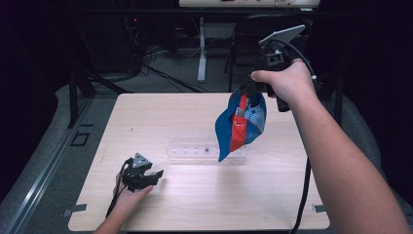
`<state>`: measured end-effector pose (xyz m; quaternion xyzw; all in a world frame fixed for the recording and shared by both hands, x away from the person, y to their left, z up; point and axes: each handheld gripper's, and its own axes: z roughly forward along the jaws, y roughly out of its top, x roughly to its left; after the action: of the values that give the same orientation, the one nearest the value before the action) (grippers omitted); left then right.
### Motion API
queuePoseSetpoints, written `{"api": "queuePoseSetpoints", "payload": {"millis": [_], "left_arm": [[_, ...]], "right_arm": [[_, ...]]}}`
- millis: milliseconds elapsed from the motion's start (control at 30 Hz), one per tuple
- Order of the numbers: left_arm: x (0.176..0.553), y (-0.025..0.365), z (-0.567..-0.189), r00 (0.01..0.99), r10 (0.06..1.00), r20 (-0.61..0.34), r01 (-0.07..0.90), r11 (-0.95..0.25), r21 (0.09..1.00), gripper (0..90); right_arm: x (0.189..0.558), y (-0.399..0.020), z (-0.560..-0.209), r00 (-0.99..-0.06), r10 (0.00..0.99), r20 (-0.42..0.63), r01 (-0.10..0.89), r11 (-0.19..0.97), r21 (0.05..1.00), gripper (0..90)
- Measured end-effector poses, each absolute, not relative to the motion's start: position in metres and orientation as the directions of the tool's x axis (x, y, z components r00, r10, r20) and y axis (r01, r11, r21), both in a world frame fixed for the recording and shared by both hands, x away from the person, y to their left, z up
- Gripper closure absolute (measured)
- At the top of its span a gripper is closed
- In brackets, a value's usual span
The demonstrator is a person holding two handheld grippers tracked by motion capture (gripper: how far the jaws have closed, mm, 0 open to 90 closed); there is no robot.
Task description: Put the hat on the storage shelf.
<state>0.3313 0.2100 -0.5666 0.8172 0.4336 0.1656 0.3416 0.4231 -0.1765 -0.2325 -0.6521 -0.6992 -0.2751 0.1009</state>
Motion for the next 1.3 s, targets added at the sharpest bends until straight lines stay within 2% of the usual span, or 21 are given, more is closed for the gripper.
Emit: {"api": "queuePoseSetpoints", "payload": {"millis": [633, 1300], "left_arm": [[0.331, 0.207, -0.566, 0.581, 0.813, -0.020, 0.587, -0.402, 0.703, 43.5], [0.333, 0.208, -0.567, 0.578, 0.816, -0.021, 0.586, -0.396, 0.707, 43.5]], "right_arm": [[0.443, -0.161, -0.239, -0.109, 0.852, 0.512, 0.965, -0.034, 0.261, 77.2], [0.451, -0.136, -0.240, -0.130, 0.846, 0.517, 0.963, -0.017, 0.269, 77.2]]}}
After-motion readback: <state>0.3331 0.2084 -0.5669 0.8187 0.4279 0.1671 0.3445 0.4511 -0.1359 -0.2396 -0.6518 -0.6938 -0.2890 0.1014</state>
